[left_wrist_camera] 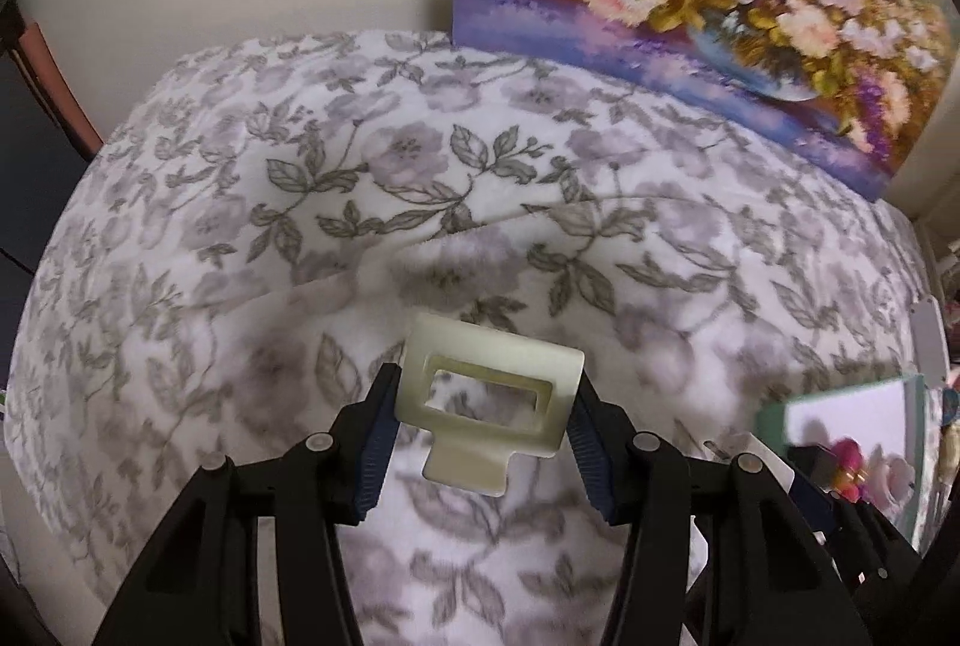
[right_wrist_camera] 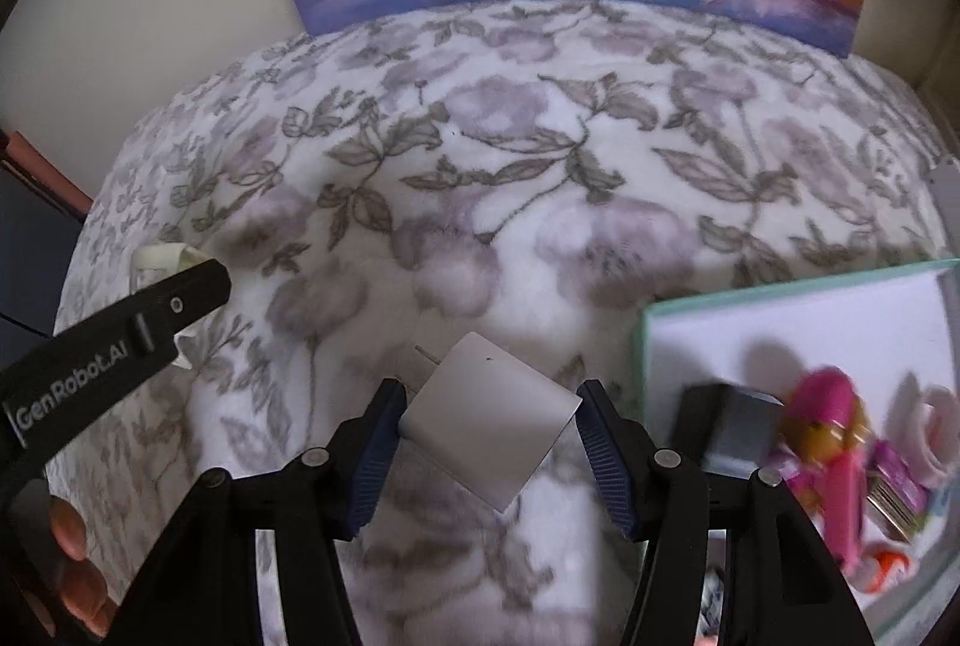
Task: Organize rigid objects
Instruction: 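Carry the adapter and clip into the tray and open the left tool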
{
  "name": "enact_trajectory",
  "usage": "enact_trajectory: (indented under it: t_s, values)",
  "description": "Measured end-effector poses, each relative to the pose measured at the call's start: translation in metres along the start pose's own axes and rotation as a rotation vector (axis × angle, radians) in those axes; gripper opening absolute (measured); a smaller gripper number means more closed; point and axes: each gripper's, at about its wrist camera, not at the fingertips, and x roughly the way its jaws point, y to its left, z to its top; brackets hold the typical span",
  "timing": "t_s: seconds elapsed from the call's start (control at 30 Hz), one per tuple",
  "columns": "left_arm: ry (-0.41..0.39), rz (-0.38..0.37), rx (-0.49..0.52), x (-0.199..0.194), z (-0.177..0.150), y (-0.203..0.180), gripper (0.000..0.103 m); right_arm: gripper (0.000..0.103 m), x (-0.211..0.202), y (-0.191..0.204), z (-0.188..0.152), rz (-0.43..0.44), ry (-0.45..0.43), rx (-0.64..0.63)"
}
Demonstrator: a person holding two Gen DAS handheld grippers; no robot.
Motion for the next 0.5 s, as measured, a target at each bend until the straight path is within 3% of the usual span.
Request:
enact_trajectory:
  t_s: [0.2, 0.5]
  values:
    - [-0.043, -0.036, 0.018, -0.042, -0.031, -0.016, 0.055, 0.062, -0.046, -0.011, -0.023, -0.005, -0.044, 0.014]
    - [-0.085, -0.094, 0.034, -0.081, -0.075, -0.046, 0.055, 0.062, -0.072, -0.046, -0.070, -0.022, -0.021, 0.095]
